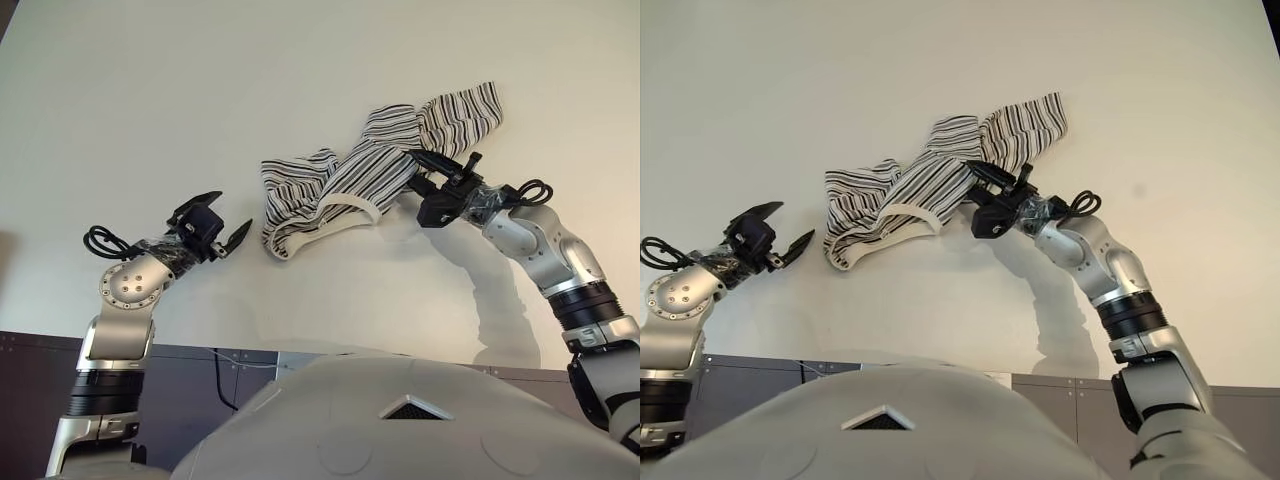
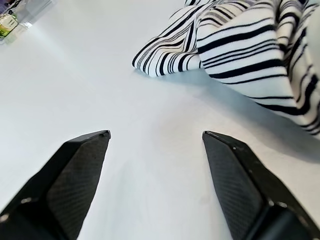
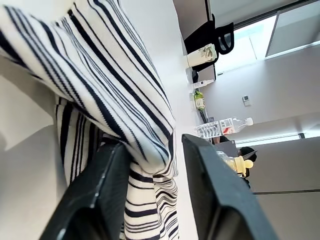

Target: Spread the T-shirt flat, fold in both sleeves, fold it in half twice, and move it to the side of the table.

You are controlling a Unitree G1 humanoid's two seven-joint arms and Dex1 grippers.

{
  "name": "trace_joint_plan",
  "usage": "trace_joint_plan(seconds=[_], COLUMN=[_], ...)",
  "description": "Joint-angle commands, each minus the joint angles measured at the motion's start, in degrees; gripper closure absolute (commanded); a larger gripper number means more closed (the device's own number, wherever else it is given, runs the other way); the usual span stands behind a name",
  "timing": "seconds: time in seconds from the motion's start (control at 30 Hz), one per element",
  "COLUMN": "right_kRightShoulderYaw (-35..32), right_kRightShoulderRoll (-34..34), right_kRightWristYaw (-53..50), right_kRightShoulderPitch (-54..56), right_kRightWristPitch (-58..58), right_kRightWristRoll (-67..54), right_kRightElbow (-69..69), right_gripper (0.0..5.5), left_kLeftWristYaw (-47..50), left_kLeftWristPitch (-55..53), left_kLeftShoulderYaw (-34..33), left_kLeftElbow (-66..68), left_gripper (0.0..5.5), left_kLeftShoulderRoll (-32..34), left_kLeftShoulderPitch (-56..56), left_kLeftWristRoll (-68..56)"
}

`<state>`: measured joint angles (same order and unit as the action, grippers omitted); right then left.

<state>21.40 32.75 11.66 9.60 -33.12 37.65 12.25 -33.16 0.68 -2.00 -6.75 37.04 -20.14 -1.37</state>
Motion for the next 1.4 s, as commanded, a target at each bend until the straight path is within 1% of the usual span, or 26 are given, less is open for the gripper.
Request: trace_joint_plan(seconds=[0.03,0.2,0.37,0.47,0.57,0.73,0.87,1.03,1.17,1.3,1.33,1.4], right_kRightShoulderYaw=[-0.1,0.9,0.0,-1.6,-2.1,0.0,1.6,3.3,3.3,3.3,3.3,3.0], right_kRightShoulderRoll=[1.2,1.1,0.3,0.3,0.9,0.4,-0.1,-1.0,-1.3,-0.4,-0.2,0.1], right_kRightWristYaw=[3.0,6.5,7.5,5.4,3.0,1.7,0.2,-3.8,-6.8,-5.9,-5.5,-4.9], right_kRightShoulderPitch=[1.4,1.3,0.7,1.5,3.1,5.1,5.7,8.4,8.9,8.1,7.9,7.8], right_kRightWristPitch=[-0.1,0.1,-0.7,-0.3,0.6,-0.1,-1.5,-1.7,-1.3,-4.6,-5.4,-6.8], right_kRightWristRoll=[-2.0,-2.6,-5.8,-5.8,-2.9,0.0,1.6,5.5,6.7,4.3,3.7,2.4], right_kRightElbow=[0.6,-0.4,-3.5,-3.2,0.2,5.2,6.6,9.9,11.0,9.8,9.5,9.1], right_gripper=[3.81,3.81,3.81,3.81,3.81,3.81,3.81,3.81,4.50,5.25,5.37,5.37], left_kLeftWristYaw=[-0.2,-0.5,-0.5,-0.6,-0.6,-0.4,-0.2,-1.0,-1.3,-1.0,-0.5,0.4], left_kLeftWristPitch=[-0.8,-0.4,-0.3,-0.2,-0.2,-0.2,-0.2,-0.2,-0.3,0.1,0.2,-0.3], left_kLeftShoulderYaw=[1.6,1.9,2.3,2.4,2.5,2.8,2.8,2.5,2.4,1.1,0.5,-0.6], left_kLeftElbow=[1.6,2.7,3.5,3.7,4.1,4.6,4.8,4.4,4.0,2.0,1.6,0.8], left_gripper=[2.08,2.08,2.08,2.08,2.08,2.08,2.08,2.08,2.08,2.08,2.08,2.08], left_kLeftShoulderRoll=[-1.0,-1.2,-1.4,-1.3,-1.4,-1.7,-1.8,-1.3,-1.0,-0.4,-0.3,-0.6], left_kLeftShoulderPitch=[-1.8,-1.5,-1.2,-1.2,-1.1,-0.1,-0.2,-0.3,0.0,-0.3,0.0,1.0], left_kLeftWristRoll=[1.2,1.2,1.2,1.0,0.9,1.0,1.0,0.2,0.0,-0.4,-0.4,-0.6])
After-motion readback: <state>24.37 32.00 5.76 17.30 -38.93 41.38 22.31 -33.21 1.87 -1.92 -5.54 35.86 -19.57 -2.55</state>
